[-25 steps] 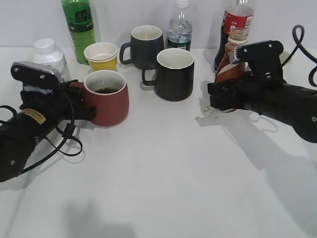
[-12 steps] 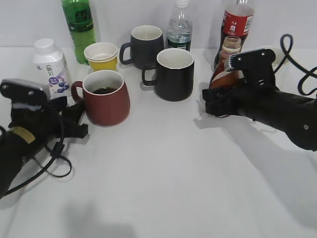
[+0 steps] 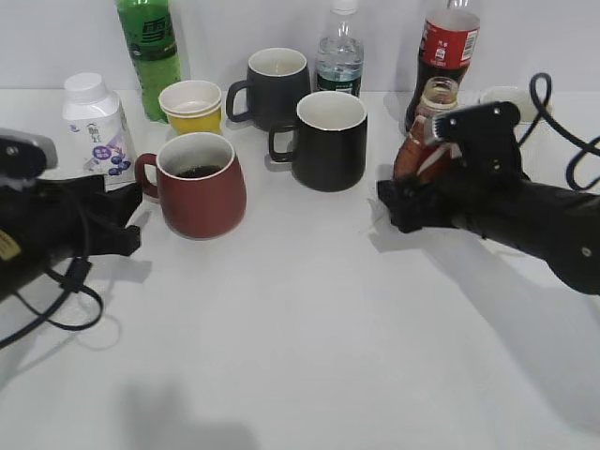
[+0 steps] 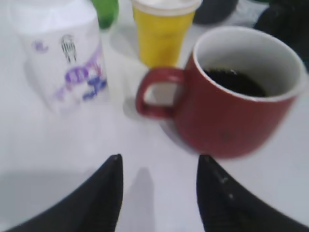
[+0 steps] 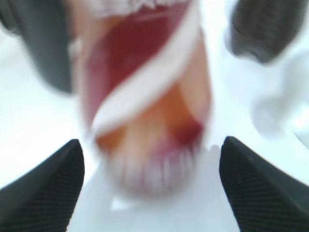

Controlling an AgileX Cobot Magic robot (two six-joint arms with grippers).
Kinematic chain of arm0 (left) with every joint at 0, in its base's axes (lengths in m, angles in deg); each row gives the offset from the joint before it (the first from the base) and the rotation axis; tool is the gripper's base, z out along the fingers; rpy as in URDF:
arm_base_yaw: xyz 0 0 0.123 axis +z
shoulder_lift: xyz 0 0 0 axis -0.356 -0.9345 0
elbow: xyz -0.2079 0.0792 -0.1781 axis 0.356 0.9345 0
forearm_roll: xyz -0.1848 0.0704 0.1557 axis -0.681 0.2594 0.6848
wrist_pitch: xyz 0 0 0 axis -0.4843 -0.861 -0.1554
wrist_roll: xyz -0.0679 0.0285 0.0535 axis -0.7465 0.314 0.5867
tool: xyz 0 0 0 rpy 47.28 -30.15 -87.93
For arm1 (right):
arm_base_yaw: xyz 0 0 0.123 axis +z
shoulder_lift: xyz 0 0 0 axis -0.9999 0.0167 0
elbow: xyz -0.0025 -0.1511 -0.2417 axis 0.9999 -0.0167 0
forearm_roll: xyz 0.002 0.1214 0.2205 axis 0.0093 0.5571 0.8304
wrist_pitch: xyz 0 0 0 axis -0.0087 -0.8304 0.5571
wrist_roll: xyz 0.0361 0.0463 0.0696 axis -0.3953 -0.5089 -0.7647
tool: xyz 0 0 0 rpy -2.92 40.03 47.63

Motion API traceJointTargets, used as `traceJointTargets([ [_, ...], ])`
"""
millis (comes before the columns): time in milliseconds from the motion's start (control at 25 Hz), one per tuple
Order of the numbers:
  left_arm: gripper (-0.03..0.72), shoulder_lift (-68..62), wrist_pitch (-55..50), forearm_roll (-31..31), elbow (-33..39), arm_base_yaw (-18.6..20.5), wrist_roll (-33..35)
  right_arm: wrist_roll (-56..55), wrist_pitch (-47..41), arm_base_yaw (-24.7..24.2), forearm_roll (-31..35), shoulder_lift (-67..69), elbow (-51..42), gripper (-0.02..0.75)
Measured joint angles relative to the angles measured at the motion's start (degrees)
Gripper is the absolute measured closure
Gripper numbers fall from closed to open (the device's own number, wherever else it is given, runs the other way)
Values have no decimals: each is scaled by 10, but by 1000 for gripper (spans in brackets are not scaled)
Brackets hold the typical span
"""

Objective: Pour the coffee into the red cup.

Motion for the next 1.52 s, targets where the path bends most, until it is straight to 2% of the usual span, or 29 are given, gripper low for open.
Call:
traceJointTargets([
  [200,305,142,-243,-14,-13,0,0,-1,-20,0,13,-63,-52,78],
  [320,305,222,-433,-36,-51,0,0,-7,-92,0,13,-119,-72,81],
  [480,305,308,-684,-38,-111,0,0,-22,-256,0,13,-208,-73,111],
  [640,305,383,-894,-32,-145,0,0,-58,-478,0,23,-308,-48,162],
  [800,305,475,-1058,-33,-151,0,0,-49,-734,0,28,-414,-13,223],
  [880,305,540,-1125,-33,-152,0,0,-38,-825,0,25,-469,-11,250],
  [1000,305,616,-1188,-22,-151,0,0,-20,-916,0,23,-563,-21,279],
  [1200,306,771,-1208,8,-115,0,0,11,-1008,0,19,-748,-60,288],
  [1520,306,910,-1169,39,-102,0,27,22,-1017,0,17,-988,-74,290],
])
